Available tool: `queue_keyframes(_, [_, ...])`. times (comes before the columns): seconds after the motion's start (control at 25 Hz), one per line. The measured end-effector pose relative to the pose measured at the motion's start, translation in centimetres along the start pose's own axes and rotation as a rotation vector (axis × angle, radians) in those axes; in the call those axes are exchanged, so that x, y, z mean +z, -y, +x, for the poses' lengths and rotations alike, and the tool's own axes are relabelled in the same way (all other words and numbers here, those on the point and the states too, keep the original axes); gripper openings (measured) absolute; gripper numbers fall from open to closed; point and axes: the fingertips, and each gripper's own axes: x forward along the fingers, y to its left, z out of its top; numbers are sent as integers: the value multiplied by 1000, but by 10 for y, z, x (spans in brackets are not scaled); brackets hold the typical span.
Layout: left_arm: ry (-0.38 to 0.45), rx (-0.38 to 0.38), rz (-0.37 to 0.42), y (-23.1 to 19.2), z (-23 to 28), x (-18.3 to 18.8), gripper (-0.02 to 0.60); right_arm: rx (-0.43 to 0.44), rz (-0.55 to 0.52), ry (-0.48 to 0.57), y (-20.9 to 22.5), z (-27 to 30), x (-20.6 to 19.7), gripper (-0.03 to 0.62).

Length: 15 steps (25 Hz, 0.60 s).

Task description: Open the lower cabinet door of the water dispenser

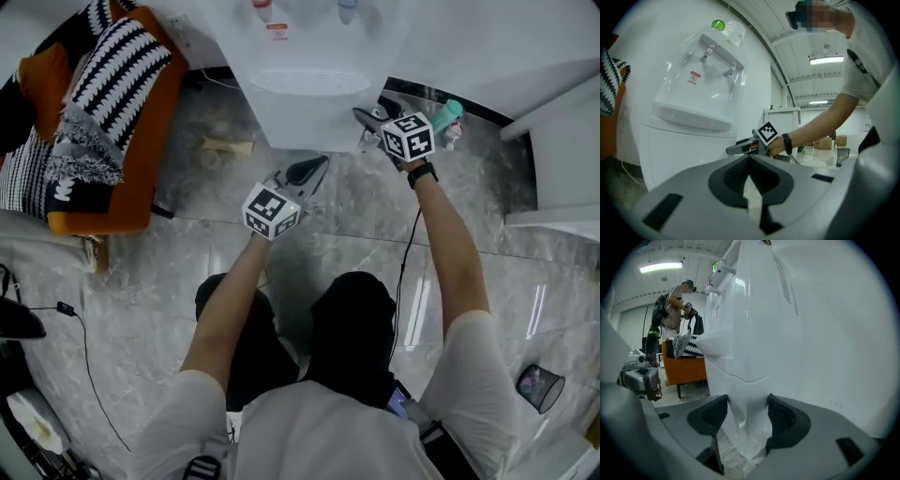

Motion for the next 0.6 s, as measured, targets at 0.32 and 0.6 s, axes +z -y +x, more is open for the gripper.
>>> queue_keyframes(0.32, [-11, 6, 22, 0, -11, 9, 9, -27, 31, -52, -1, -2, -1, 267])
queue_keyframes(0.6, [5, 24, 5, -7, -21, 17, 9, 10, 20, -52, -22, -17, -9, 248])
